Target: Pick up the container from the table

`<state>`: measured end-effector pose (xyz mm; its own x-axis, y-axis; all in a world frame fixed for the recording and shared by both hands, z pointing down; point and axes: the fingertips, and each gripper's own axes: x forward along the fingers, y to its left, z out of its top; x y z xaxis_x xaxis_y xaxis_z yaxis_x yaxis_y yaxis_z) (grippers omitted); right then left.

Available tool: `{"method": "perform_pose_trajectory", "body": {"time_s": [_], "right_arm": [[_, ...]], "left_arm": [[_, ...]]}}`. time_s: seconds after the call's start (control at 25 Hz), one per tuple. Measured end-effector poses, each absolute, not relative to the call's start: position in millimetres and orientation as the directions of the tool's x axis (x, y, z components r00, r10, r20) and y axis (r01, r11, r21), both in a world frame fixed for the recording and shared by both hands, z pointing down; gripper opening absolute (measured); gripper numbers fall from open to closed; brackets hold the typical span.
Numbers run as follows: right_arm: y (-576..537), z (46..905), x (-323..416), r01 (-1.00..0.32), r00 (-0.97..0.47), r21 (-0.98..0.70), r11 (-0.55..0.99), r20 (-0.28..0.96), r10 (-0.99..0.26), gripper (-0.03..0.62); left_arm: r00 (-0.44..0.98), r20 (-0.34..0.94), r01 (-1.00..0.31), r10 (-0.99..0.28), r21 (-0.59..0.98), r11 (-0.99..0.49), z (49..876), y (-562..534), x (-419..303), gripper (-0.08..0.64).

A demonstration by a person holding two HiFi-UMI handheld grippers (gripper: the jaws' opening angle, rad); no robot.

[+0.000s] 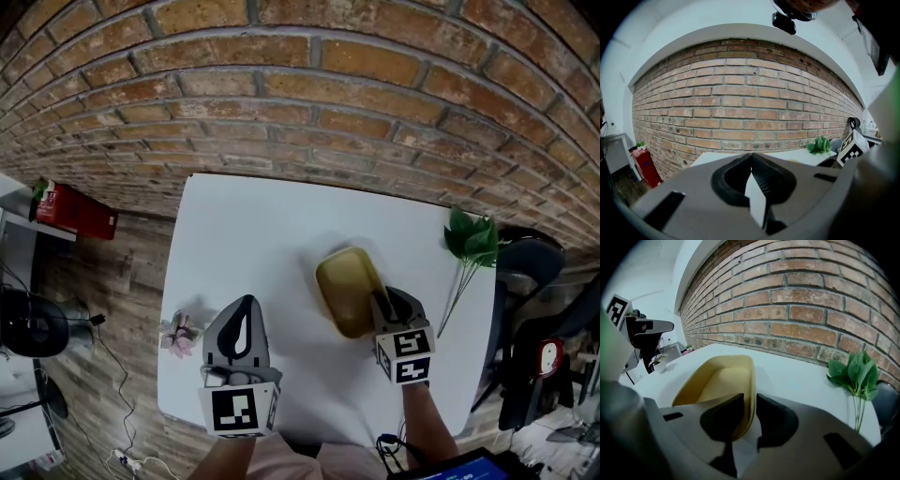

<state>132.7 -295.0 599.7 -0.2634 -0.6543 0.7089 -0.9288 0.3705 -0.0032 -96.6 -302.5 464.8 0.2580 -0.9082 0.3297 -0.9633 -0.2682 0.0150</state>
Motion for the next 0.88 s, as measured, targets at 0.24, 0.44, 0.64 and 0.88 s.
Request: {"method": "perform_pose_trajectory", "body": {"time_s": [0.24,0.44,0.64,0.88], "right_arm": [[-295.3,599.2,134.2,-0.932,-0.258,-0.003,0.362,0.708,-0.658,0.061],[-295.0,597.7,135.8,-0.936,-0.249,0.002,0.353,0.704,-0.665,0.025],[-295.5,595.6,135.4,-0.937,-0.249,0.002,0.349,0.7,-0.67,0.018],[-295.5,590.7,135.1,-0.937,-0.25,0.002,0.348,0.691,-0.678,0.009]], "left_arm": [[0.256,0.33,-0.964,-0.909,0.013,-0.267,464.3,-302.6,-97.2,0.009],[0.258,0.325,-0.963,-0.91,0.012,-0.268,462.3,-301.9,-96.9,0.009],[0.259,0.321,-0.963,-0.911,0.013,-0.269,460.2,-302.2,-96.6,0.009],[0.26,0.312,-0.963,-0.914,0.013,-0.27,457.2,-300.8,-96.0,0.01]]}}
